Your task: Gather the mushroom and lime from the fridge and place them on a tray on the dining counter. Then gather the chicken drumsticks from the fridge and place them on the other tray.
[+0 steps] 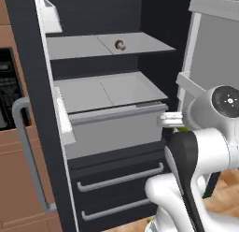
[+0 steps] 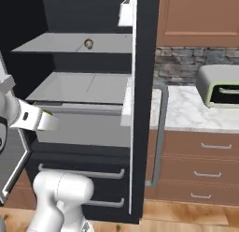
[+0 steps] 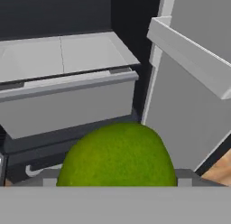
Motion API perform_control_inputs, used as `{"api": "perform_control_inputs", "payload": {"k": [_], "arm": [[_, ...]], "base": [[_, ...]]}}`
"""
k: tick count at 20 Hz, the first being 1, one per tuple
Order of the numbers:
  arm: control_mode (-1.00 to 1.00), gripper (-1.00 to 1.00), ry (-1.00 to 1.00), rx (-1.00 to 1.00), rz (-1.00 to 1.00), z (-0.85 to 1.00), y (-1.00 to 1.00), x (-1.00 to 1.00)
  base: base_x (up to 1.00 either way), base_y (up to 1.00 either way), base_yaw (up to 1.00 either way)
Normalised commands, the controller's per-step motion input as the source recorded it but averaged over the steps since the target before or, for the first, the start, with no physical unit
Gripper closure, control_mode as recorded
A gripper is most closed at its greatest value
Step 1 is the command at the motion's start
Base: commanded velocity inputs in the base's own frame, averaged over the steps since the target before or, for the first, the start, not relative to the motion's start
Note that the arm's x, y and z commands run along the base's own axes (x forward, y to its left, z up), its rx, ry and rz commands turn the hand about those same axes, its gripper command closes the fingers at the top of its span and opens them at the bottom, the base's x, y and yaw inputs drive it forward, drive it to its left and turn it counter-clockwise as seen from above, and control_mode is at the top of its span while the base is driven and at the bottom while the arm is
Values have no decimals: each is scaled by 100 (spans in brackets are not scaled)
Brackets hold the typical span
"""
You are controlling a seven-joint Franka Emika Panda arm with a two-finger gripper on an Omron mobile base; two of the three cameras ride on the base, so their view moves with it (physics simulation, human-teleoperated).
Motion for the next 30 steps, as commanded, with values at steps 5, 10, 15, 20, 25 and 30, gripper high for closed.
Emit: {"api": "perform_control_inputs", "payload": {"k": [5, 10, 15, 20, 25, 30], "arm": [[100, 100, 0, 0, 0, 0, 0, 0], [100, 100, 0, 0, 0, 0, 0, 0], [100, 100, 0, 0, 0, 0, 0, 0], [100, 100, 0, 0, 0, 0, 0, 0], [100, 100, 0, 0, 0, 0, 0, 0], [100, 100, 0, 0, 0, 0, 0, 0]], "base": [[-99, 54, -11], [-91, 82, -19], [-84, 95, -26], [-78, 96, -28], [-72, 94, -30], [-75, 91, -28]]}}
